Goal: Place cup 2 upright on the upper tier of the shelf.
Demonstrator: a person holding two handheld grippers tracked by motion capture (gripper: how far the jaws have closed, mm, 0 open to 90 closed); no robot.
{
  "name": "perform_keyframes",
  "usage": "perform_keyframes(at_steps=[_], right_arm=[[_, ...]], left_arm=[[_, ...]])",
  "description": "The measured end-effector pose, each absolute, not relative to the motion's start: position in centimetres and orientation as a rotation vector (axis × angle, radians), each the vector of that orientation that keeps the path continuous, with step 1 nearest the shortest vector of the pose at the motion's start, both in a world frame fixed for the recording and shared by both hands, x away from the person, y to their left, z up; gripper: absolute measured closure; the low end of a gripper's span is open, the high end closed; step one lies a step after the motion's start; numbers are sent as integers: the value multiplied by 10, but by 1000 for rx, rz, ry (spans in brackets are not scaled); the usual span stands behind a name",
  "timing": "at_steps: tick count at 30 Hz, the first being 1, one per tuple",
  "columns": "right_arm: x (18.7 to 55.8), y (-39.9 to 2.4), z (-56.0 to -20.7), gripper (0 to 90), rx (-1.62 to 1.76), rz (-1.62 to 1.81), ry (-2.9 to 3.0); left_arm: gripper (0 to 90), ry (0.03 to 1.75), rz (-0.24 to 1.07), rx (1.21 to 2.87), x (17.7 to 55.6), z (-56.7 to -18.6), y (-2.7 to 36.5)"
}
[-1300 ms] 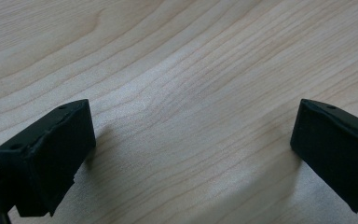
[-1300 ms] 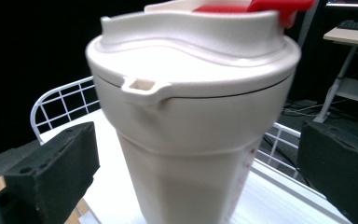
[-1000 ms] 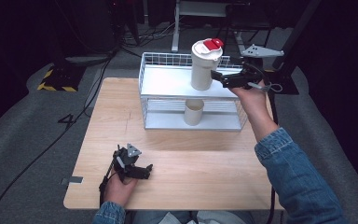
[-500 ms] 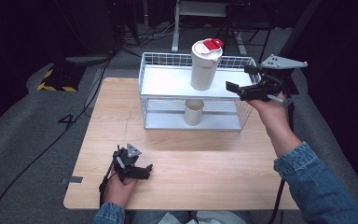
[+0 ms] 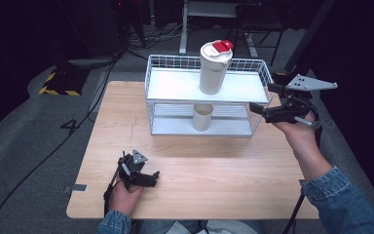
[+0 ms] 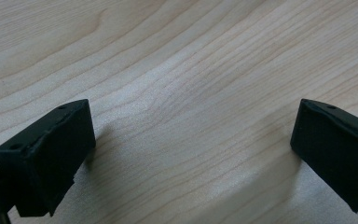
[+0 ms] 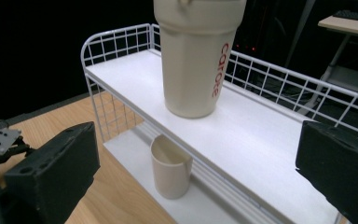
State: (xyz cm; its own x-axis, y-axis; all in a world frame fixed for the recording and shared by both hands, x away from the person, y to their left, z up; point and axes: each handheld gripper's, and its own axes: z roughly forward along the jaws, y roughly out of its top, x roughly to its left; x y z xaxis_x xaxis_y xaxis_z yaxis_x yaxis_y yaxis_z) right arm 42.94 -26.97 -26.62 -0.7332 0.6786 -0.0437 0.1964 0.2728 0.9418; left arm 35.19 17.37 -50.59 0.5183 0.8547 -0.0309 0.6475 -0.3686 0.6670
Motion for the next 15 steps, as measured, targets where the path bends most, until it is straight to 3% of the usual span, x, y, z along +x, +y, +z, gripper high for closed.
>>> perform_keyframes(at_steps=[15], right_arm=[[397, -298, -306, 5, 844, 1359, 2167]], left_arm=[[2, 1217, 428, 2133, 352, -506, 174]])
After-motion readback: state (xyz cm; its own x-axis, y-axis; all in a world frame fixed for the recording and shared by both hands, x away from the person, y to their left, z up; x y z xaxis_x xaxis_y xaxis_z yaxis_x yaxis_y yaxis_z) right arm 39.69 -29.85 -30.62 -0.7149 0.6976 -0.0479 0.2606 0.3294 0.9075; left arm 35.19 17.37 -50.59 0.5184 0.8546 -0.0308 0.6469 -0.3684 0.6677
